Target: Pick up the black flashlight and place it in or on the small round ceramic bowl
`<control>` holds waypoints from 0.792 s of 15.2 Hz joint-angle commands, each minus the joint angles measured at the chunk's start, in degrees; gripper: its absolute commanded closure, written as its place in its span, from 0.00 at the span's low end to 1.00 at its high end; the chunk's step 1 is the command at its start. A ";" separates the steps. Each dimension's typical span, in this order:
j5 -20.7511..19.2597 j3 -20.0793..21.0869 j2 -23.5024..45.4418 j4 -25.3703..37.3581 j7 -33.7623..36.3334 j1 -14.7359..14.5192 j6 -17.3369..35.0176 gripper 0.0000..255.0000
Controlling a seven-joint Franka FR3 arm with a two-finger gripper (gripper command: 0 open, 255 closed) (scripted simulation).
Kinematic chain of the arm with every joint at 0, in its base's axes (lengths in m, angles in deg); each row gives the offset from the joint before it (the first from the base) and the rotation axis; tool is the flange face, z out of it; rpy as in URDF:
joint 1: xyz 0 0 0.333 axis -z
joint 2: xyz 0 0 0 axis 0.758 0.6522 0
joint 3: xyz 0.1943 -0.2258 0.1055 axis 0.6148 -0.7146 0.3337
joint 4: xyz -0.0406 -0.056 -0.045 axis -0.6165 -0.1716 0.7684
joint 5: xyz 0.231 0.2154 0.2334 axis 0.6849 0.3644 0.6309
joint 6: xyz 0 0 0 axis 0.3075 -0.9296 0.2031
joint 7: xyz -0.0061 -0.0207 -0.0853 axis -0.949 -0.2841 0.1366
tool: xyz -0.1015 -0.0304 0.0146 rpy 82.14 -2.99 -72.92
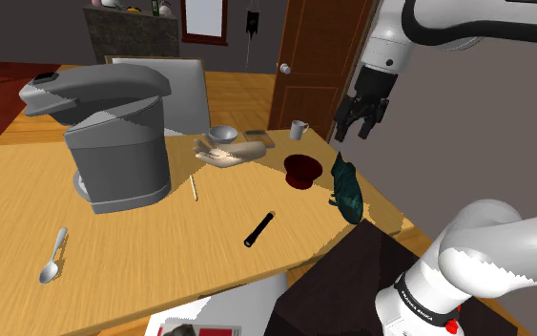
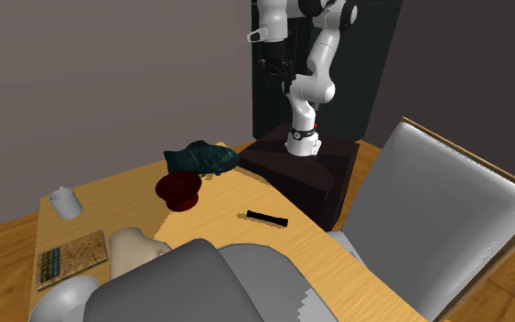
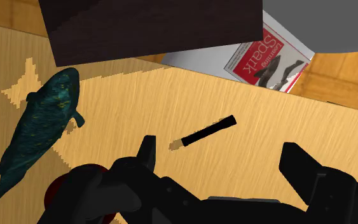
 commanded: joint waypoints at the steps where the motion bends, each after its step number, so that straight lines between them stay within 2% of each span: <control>1: 0.00 0.00 0.00 0.00 0.00 0.00 0.00 0.00; 7: 3.45 6.07 2.60 -8.62 11.88 1.40 12.34 0.00; 12: 6.03 11.39 8.33 -13.21 21.78 2.49 23.54 0.00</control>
